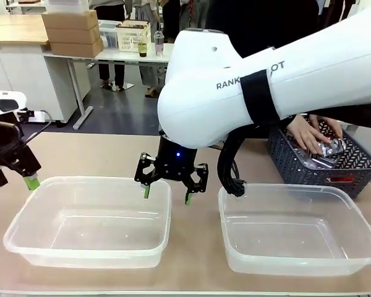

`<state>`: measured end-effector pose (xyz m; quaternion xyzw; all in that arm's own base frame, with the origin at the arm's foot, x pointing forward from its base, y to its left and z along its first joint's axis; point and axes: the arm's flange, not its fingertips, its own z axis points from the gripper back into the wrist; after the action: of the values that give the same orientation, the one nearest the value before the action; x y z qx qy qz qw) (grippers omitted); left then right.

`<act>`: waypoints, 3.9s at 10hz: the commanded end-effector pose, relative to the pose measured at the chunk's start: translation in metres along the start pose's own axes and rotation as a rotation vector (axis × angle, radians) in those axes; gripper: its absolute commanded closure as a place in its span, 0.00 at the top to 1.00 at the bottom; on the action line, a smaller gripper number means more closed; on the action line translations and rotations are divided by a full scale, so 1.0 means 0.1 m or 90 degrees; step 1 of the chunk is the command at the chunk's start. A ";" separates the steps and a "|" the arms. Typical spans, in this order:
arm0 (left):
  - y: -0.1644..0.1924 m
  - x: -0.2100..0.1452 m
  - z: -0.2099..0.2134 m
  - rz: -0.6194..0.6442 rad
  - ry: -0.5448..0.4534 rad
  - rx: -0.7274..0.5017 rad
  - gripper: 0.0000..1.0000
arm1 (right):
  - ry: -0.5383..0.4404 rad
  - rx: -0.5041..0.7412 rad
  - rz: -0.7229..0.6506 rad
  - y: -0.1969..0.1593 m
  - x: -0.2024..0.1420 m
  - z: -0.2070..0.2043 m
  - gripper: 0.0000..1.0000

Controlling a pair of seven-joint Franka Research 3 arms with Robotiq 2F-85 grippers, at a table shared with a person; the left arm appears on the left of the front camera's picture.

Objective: Sort the waste into each basket.
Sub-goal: Pick up the Organizing box on the left side of the table and lift it.

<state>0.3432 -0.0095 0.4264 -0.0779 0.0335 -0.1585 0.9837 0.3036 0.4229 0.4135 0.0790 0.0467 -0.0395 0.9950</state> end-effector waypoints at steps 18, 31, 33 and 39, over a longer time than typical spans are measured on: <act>-0.10 -0.17 -0.82 0.043 -0.008 0.039 0.00 | 0.062 -0.112 -0.045 0.25 0.27 -0.41 0.00; -0.60 0.09 0.82 0.159 -0.056 0.024 0.00 | 0.088 -0.053 0.067 -0.04 0.10 0.86 0.00; -0.60 0.09 0.82 0.159 -0.056 0.024 0.00 | 0.088 -0.053 0.067 -0.04 0.10 0.86 0.00; -1.87 0.77 0.63 0.051 -0.058 -0.017 0.07 | 0.037 -0.044 0.063 -1.32 0.11 1.43 0.06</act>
<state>0.3540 -0.1707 0.5144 -0.0756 -0.0157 -0.1233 0.9894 0.3260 0.2972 0.5246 0.0352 0.0954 -0.0169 0.9947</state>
